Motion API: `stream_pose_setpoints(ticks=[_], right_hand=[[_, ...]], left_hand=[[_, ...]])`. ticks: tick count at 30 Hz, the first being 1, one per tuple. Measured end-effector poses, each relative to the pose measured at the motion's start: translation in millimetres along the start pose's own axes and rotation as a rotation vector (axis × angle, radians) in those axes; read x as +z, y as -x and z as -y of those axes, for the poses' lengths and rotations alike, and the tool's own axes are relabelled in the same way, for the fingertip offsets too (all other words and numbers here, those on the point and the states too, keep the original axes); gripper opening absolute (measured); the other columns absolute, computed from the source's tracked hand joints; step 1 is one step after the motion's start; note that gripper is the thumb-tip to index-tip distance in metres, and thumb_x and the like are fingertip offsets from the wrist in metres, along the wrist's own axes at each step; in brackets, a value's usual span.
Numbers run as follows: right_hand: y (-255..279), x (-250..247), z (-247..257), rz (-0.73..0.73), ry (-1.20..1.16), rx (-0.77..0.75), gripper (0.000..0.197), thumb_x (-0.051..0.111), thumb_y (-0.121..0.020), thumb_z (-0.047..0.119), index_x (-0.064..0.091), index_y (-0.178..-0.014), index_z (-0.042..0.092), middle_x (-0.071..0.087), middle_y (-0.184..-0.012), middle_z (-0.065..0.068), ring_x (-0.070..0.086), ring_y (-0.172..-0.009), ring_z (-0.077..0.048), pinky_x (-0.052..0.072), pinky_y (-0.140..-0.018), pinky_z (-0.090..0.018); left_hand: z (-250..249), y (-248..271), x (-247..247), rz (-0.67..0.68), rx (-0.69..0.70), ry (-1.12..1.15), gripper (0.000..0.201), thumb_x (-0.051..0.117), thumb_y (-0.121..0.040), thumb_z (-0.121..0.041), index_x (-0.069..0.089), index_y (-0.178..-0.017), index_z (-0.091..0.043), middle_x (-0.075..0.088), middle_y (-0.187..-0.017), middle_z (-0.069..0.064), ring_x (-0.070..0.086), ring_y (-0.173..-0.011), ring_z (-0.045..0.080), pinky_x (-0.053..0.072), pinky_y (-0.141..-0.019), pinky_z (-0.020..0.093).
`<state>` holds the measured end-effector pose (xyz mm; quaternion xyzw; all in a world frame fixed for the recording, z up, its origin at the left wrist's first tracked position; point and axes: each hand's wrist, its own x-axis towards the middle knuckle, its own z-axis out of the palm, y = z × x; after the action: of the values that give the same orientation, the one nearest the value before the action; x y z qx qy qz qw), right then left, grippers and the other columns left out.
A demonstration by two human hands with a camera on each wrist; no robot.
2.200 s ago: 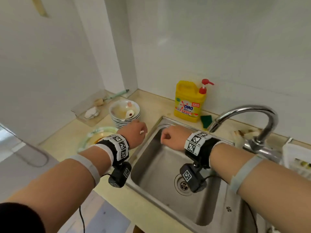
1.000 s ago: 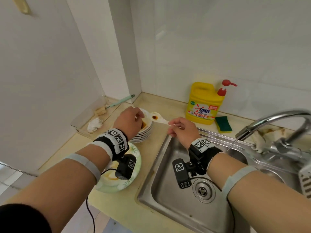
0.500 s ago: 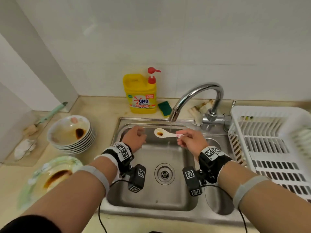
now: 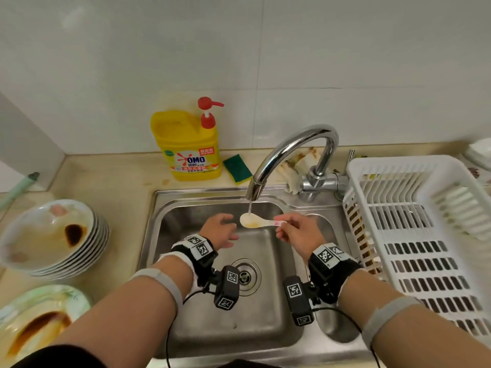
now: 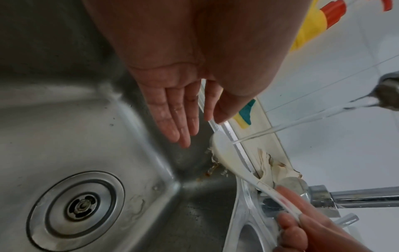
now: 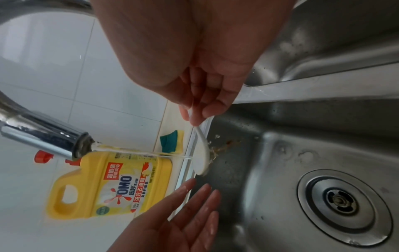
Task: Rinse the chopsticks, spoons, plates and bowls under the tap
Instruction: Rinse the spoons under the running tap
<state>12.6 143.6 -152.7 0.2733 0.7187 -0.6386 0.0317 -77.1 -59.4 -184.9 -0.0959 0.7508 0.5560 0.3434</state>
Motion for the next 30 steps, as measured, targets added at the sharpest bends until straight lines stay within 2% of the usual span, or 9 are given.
stream_pose_setpoints(ticks=[3, 5, 8, 11, 15, 19, 22, 26, 30], right_hand=[[-4, 6, -6, 0.000, 0.077, -0.016, 0.026, 0.057, -0.099, -0.001, 0.073, -0.094, 0.018, 0.070, -0.071, -0.003, 0.066, -0.066, -0.011, 0.056, -0.071, -0.027], [-5, 9, -7, -0.008, 0.080, -0.014, 0.025, 0.056, -0.098, -0.001, 0.074, -0.096, 0.017, 0.070, -0.070, -0.002, 0.066, -0.066, -0.012, 0.057, -0.075, -0.030], [-5, 12, -7, -0.014, 0.047, -0.001, 0.024, 0.054, -0.098, -0.002, 0.074, -0.098, 0.012, 0.068, -0.068, 0.000, 0.062, -0.065, -0.011, 0.054, -0.072, -0.026], [-5, 14, -4, -0.008, 0.032, 0.004, 0.029, 0.049, -0.101, -0.003, 0.073, -0.098, 0.013, 0.066, -0.071, -0.002, 0.061, -0.063, -0.008, 0.051, -0.067, -0.019], [-7, 19, 0, -0.014, -0.008, 0.009, 0.032, 0.047, -0.102, -0.003, 0.073, -0.096, 0.014, 0.062, -0.072, -0.005, 0.056, -0.058, -0.007, 0.048, -0.058, -0.016], [-12, 22, 0, -0.045, -0.067, 0.025, 0.023, 0.052, -0.101, 0.002, 0.072, -0.098, 0.013, 0.063, -0.070, -0.004, 0.058, -0.058, -0.009, 0.049, -0.060, -0.024], [-13, 25, 0, -0.052, -0.126, 0.047, 0.014, 0.058, -0.100, 0.007, 0.072, -0.099, 0.011, 0.067, -0.071, -0.004, 0.062, -0.063, -0.014, 0.050, -0.063, -0.028], [-15, 29, 4, -0.034, -0.165, 0.071, 0.017, 0.059, -0.101, 0.008, 0.073, -0.092, 0.012, 0.070, -0.074, -0.010, 0.065, -0.065, -0.017, 0.053, -0.063, -0.026], [-19, 31, 5, -0.070, -0.131, 0.050, 0.018, 0.059, -0.100, 0.007, 0.074, -0.091, 0.013, 0.071, -0.074, -0.011, 0.067, -0.067, -0.018, 0.054, -0.064, -0.026]], left_hand=[[4, -6, 1, 0.008, -0.020, 0.013, 0.043, 0.056, -0.101, -0.005, 0.048, -0.143, -0.009, 0.060, -0.133, 0.019, 0.069, -0.092, 0.026, 0.057, -0.072, 0.034], [5, -9, 2, 0.017, -0.026, 0.037, 0.044, 0.057, -0.100, -0.004, 0.047, -0.142, -0.007, 0.061, -0.131, 0.021, 0.068, -0.096, 0.029, 0.056, -0.076, 0.036], [6, -11, 4, 0.023, -0.020, 0.080, 0.041, 0.055, -0.100, -0.001, 0.050, -0.140, -0.005, 0.064, -0.126, 0.023, 0.068, -0.093, 0.030, 0.057, -0.075, 0.033], [7, -13, 6, 0.029, -0.010, 0.124, 0.031, 0.051, -0.101, 0.001, 0.060, -0.130, -0.003, 0.068, -0.109, 0.021, 0.070, -0.081, 0.023, 0.060, -0.065, 0.024], [10, -14, 7, 0.028, 0.036, 0.167, 0.021, 0.049, -0.101, 0.003, 0.064, -0.116, -0.001, 0.071, -0.098, 0.021, 0.074, -0.070, 0.014, 0.059, -0.064, 0.020], [10, -13, 6, 0.012, 0.072, 0.244, 0.017, 0.055, -0.099, 0.007, 0.064, -0.111, 0.001, 0.072, -0.095, 0.016, 0.075, -0.073, 0.017, 0.062, -0.071, 0.023], [9, -12, 6, 0.013, 0.076, 0.268, 0.018, 0.061, -0.094, 0.009, 0.066, -0.110, 0.003, 0.072, -0.098, 0.019, 0.075, -0.078, 0.024, 0.062, -0.075, 0.025], [9, -11, 5, -0.004, 0.072, 0.259, 0.020, 0.068, -0.088, 0.011, 0.068, -0.105, 0.000, 0.072, -0.103, 0.022, 0.075, -0.083, 0.027, 0.063, -0.074, 0.026], [8, -9, 2, -0.029, 0.087, 0.167, 0.026, 0.075, -0.085, 0.006, 0.068, -0.110, 0.005, 0.073, -0.102, 0.024, 0.075, -0.076, 0.021, 0.063, -0.071, 0.025]])
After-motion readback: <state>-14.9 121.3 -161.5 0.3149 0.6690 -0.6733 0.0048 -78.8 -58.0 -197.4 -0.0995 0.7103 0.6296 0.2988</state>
